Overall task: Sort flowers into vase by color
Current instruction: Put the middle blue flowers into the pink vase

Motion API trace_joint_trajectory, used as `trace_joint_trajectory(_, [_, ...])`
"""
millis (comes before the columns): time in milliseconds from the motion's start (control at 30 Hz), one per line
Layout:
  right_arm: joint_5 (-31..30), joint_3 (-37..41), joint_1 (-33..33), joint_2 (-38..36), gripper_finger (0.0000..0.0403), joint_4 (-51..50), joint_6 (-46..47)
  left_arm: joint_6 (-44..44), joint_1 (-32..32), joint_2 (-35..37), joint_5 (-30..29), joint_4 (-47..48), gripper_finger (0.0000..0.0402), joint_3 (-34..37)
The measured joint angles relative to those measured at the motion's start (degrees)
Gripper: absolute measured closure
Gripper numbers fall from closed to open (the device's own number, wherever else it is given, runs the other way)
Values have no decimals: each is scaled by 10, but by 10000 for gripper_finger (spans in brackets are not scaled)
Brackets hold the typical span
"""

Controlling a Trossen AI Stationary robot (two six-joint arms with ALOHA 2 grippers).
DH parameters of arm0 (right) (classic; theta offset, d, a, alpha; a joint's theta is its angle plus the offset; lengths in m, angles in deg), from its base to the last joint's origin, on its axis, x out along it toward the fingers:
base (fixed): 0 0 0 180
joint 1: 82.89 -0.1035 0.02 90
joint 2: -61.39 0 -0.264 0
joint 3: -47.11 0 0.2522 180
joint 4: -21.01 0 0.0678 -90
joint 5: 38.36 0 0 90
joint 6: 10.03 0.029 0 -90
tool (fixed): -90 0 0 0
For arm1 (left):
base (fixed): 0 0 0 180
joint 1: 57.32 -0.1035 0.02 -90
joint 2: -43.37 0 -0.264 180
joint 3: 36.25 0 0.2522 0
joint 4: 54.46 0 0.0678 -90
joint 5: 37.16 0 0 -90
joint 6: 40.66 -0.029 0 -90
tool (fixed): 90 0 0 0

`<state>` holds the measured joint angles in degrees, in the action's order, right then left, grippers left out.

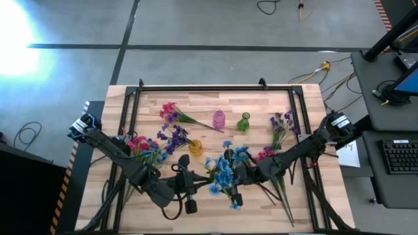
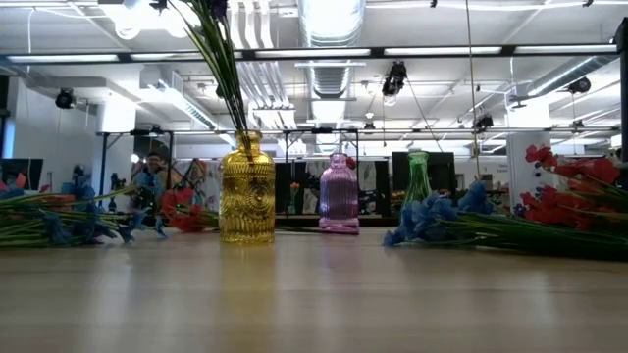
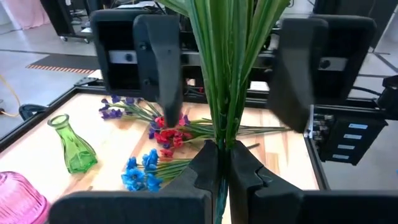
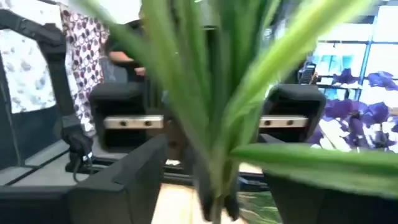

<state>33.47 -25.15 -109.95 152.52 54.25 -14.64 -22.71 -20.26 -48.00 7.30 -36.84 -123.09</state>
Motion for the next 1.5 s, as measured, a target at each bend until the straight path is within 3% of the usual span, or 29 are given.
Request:
trace_joint_trajectory(333, [2,2,2,0,322,-2,-13,4,0,0,0,2,400,0])
trace_joint_trajectory(500, [2,1,2,0,375,-6,-19,10,0,1,1,7,370,0])
trace_joint_trajectory(800, [-5,1,3,-26,369,-60,1,13,3,10,11,40,317,0])
trace_joint_trajectory(1033, [-104,-4,31,-138,366,-225,-32,161,9,61,168,186,310,-1])
trace_joint_trajectory(1200, [-106,2,136,-212,365,-302,-48,259,23,83,235,281,310,-1])
trace_joint_trajectory(1333, [-6,15,276,-222,365,-308,-12,291,41,98,256,335,310,-1])
trace_joint_trajectory(1500, [119,23,415,-179,365,-292,40,351,70,113,282,385,310,-1])
